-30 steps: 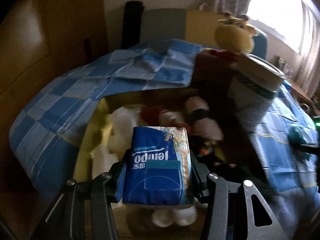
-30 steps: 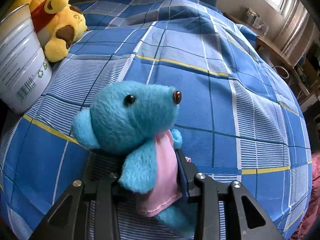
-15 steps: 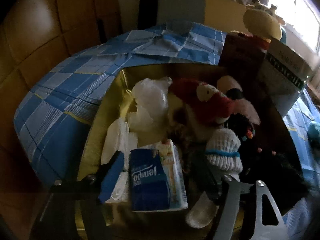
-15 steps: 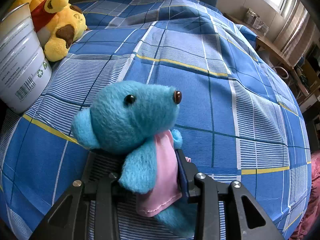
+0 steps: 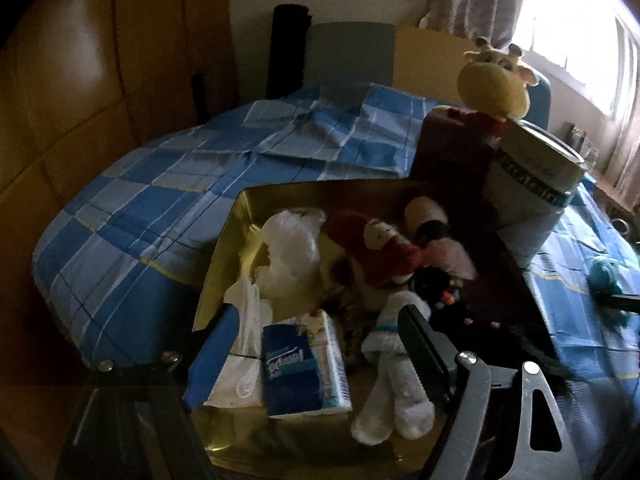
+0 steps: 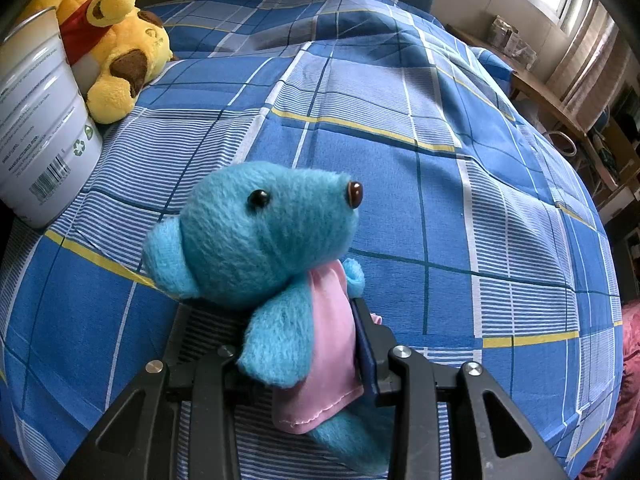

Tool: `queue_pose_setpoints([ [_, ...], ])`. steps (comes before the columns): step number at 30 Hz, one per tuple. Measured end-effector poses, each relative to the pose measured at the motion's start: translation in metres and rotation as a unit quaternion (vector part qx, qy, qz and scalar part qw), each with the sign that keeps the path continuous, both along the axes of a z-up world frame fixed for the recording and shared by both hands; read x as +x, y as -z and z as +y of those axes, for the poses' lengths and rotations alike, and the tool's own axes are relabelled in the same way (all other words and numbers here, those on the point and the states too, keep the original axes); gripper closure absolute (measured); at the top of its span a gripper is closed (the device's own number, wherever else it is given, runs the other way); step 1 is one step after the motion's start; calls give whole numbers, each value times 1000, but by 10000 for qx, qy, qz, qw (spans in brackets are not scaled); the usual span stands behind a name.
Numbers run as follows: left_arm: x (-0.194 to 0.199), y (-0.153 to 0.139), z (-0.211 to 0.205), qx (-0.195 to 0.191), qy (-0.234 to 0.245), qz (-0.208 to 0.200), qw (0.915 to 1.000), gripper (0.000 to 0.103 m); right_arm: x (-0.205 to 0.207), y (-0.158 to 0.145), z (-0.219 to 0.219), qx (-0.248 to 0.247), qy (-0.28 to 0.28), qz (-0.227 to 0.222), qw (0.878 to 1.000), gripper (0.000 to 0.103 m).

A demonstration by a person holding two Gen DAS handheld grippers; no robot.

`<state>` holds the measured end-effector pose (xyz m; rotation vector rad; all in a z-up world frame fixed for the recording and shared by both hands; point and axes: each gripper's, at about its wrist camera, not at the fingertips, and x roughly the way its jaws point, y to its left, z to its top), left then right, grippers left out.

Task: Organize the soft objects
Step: 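Carry the teal elephant onto the gold tray and open the right tool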

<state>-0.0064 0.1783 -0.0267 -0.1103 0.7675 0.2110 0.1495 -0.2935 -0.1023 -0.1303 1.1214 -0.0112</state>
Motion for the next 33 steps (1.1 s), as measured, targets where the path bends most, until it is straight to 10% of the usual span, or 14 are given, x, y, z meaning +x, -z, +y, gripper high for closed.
queue_pose_setpoints([
  [18,-1,-5,-18,-185,589,-122,9980,21,53,-25,-5,39,1119,287,9933,76],
  [33,0,-6,-2,-479,578,-191,9970,21,187,-222,107,-533,719,-1196,9888,76],
])
